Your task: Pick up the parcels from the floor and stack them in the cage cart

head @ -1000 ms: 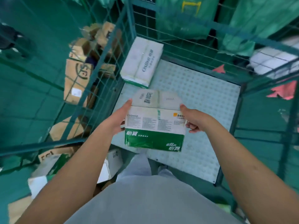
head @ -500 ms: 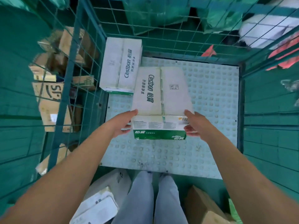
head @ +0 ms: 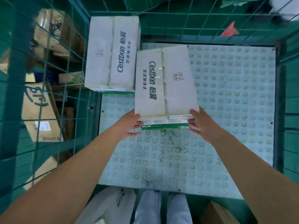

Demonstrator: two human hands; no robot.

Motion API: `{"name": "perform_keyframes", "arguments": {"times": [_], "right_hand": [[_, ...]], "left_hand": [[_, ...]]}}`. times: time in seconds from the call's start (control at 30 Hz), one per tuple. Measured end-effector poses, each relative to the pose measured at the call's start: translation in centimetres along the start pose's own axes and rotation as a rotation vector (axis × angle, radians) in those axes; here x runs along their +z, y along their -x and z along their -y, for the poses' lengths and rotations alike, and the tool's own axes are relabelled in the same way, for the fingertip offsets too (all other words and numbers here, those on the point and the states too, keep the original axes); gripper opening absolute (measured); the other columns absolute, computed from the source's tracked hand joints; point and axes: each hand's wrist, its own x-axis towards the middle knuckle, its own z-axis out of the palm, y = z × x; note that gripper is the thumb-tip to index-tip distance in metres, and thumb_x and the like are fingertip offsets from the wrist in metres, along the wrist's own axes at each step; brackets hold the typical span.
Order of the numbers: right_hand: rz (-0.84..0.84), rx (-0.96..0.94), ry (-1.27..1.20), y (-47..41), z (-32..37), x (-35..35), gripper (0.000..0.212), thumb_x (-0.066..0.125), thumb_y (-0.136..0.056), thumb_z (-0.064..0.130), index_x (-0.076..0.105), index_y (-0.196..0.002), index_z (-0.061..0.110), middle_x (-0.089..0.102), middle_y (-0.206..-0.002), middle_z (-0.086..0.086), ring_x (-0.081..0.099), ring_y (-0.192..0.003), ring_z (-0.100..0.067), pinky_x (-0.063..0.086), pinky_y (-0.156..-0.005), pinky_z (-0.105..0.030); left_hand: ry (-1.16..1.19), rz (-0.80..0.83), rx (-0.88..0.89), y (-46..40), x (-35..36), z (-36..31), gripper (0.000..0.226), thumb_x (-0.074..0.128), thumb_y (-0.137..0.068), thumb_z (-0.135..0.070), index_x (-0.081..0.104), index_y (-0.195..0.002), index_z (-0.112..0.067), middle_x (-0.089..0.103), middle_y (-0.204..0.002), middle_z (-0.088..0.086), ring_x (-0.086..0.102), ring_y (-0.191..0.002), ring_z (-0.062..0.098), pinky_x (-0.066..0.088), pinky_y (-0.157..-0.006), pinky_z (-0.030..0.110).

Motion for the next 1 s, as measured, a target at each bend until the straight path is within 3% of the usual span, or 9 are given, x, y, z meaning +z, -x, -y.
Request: {"name": "perform_keyframes", "arguments": {"times": [0.13,0.33,0.4,0.47,0.53,0.63,0.77,0.87,1.0], "right_hand": [[0.024,0.014,-0.046,-3.5,-1.0,0.8,0.028,0.046,-0.109,0.032,0.046,-0.137,0.035,0.059,-0.11,-0.006,0.06,-0.1,-0.023,0.053,-0.084,-0.037],[-0.008,-0.026,-0.076,-7.9,-0.2,2.7,0.028,0.044,-0.104,0.01,0.054,-0.128,0.019,0.043,-0.075,-0.006,0.045,-0.065,-0.021,0.045,-0.07,-0.037],[-0.002,-0.02,-0.115,-9.1,0.8,3.4,0.025,0.048,-0.103,0.011,0.055,-0.126,0.018,0.045,-0.076,-0.006,0.047,-0.063,-0.019,0.049,-0.069,-0.034],[0.012,-0.012,-0.155,-9.9,2.1,3.8,0.02,0.052,-0.102,0.013,0.054,-0.121,0.02,0.046,-0.079,-0.006,0.047,-0.066,-0.018,0.057,-0.072,-0.031],[0.045,-0.016,-0.184,-10.5,3.5,4.3,0.018,0.054,-0.102,0.016,0.05,-0.119,0.02,0.043,-0.08,-0.006,0.043,-0.067,-0.018,0.056,-0.073,-0.031],[0.043,-0.018,-0.203,-11.3,5.6,4.8,0.055,0.069,-0.098,0.028,0.043,-0.146,0.021,0.058,-0.118,-0.011,0.065,-0.1,-0.026,0.062,-0.083,-0.036],[0.09,-0.038,-0.281,-11.5,7.4,5.4,0.08,0.072,-0.096,0.029,0.027,-0.162,0.027,0.042,-0.155,-0.012,0.056,-0.127,-0.031,0.059,-0.097,-0.042],[0.147,-0.061,-0.24,-11.1,7.6,6.0,0.076,0.068,-0.098,0.031,0.027,-0.162,0.027,0.033,-0.163,-0.006,0.049,-0.135,-0.028,0.054,-0.106,-0.043],[0.168,-0.088,-0.176,-10.9,6.4,6.4,0.071,0.066,-0.099,0.031,0.031,-0.16,0.027,0.038,-0.157,-0.001,0.05,-0.131,-0.024,0.054,-0.105,-0.042]], "left_hand": [[0.0,-0.022,0.026,-3.7,0.3,0.8,0.042,0.049,-0.108,-0.029,0.045,-0.148,-0.042,0.069,-0.118,0.005,0.063,-0.106,0.013,0.061,-0.088,0.041],[0.185,-0.138,0.077,-7.8,0.7,-0.5,0.05,0.05,-0.106,-0.016,0.044,-0.15,-0.039,0.056,-0.088,0.003,0.057,-0.078,0.014,0.062,-0.082,0.034],[0.225,-0.164,0.089,-9.0,0.8,-1.9,0.038,0.053,-0.103,-0.015,0.056,-0.139,-0.029,0.052,-0.082,0.001,0.053,-0.071,0.011,0.061,-0.074,0.029],[0.297,-0.17,0.075,-9.9,0.8,-3.4,0.01,0.056,-0.102,-0.018,0.063,-0.11,-0.019,0.05,-0.081,0.001,0.052,-0.067,0.012,0.058,-0.064,0.026],[0.373,-0.168,0.064,-10.3,0.6,-4.7,0.01,0.059,-0.102,-0.023,0.06,-0.094,-0.017,0.053,-0.084,0.003,0.055,-0.07,0.012,0.057,-0.068,0.027],[0.43,-0.165,0.082,-11.1,0.4,-6.4,0.011,0.062,-0.102,-0.028,0.061,-0.098,-0.018,0.06,-0.096,0.003,0.06,-0.084,0.013,0.058,-0.081,0.031],[0.446,-0.129,0.125,-11.5,0.5,-8.2,0.016,0.063,-0.102,-0.031,0.06,-0.114,-0.021,0.058,-0.119,0.002,0.061,-0.11,0.015,0.059,-0.092,0.039],[0.467,-0.109,0.136,-11.6,0.8,-8.6,0.036,0.065,-0.101,-0.031,0.055,-0.134,-0.021,0.054,-0.129,0.004,0.058,-0.118,0.019,0.059,-0.095,0.042],[0.441,-0.096,0.14,-11.4,1.2,-7.7,0.052,0.066,-0.099,-0.031,0.048,-0.147,-0.024,0.054,-0.132,0.002,0.059,-0.117,0.018,0.06,-0.089,0.038]]}}
